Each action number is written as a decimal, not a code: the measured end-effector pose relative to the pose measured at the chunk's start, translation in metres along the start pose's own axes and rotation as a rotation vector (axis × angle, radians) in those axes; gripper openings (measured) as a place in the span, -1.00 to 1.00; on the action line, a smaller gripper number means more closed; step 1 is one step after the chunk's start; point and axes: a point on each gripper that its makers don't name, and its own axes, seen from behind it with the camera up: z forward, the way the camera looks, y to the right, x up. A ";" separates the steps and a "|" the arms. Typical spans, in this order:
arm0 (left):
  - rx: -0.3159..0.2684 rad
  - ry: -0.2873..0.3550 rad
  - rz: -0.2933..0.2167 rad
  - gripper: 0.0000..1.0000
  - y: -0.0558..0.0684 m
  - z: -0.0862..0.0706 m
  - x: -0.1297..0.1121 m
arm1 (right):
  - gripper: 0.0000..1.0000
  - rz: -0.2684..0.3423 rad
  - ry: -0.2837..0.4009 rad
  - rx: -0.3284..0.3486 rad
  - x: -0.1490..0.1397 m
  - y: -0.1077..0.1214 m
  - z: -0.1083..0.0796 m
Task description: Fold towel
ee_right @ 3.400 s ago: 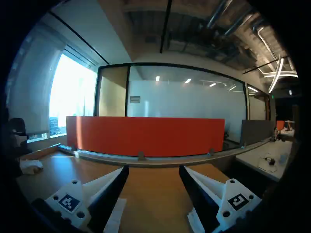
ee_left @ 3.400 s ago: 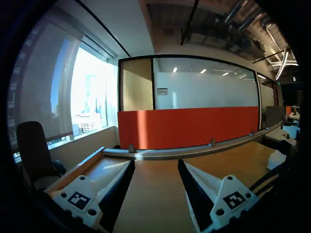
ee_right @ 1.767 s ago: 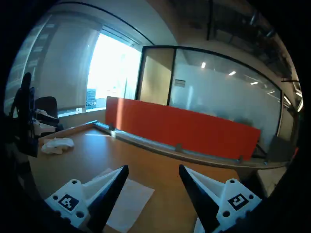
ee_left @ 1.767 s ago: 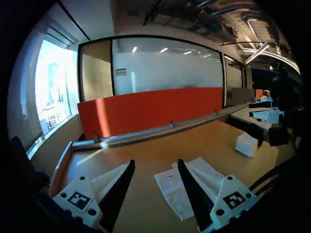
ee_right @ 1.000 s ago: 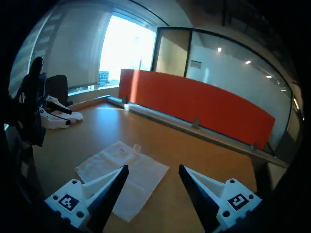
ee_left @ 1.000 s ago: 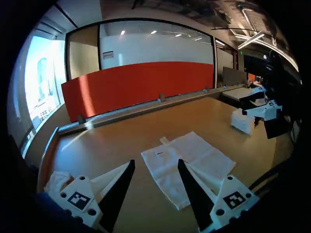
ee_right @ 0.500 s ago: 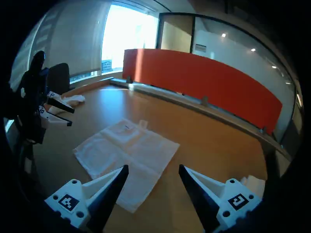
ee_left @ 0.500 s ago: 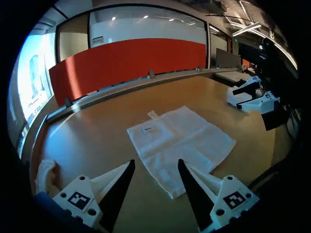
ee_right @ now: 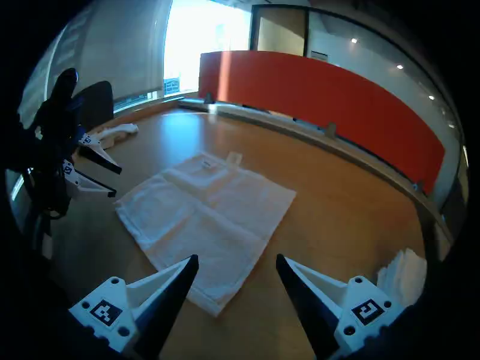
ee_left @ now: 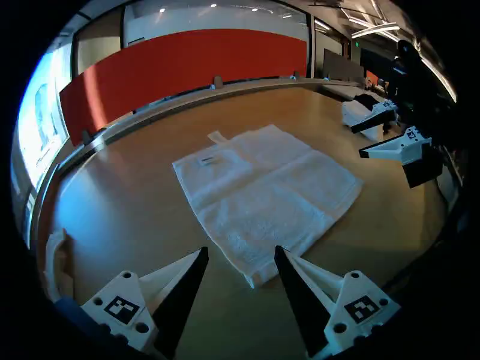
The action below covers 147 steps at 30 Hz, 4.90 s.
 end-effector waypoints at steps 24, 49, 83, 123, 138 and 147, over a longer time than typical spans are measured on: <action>-0.036 -0.101 0.009 0.62 0.021 0.020 -0.040 | 1.00 -0.017 -0.123 0.061 -0.062 -0.023 0.017; -0.051 -0.107 -0.005 0.61 0.024 0.022 -0.041 | 0.76 -0.037 -0.157 0.112 -0.075 -0.033 0.019; -0.024 -0.135 -0.061 -0.60 0.031 0.017 -0.030 | -0.72 0.011 -0.142 0.112 -0.056 -0.036 0.016; 0.000 -0.073 -0.217 -0.60 0.050 -0.099 0.052 | -0.72 0.004 -0.014 0.124 0.050 -0.036 -0.089; 0.008 -0.076 -0.219 -0.60 0.047 -0.090 0.053 | -0.73 -0.010 -0.041 0.124 0.041 -0.035 -0.086; 0.032 -0.083 -0.197 -0.60 0.033 -0.063 0.059 | -0.72 0.006 -0.082 0.118 0.035 -0.022 -0.063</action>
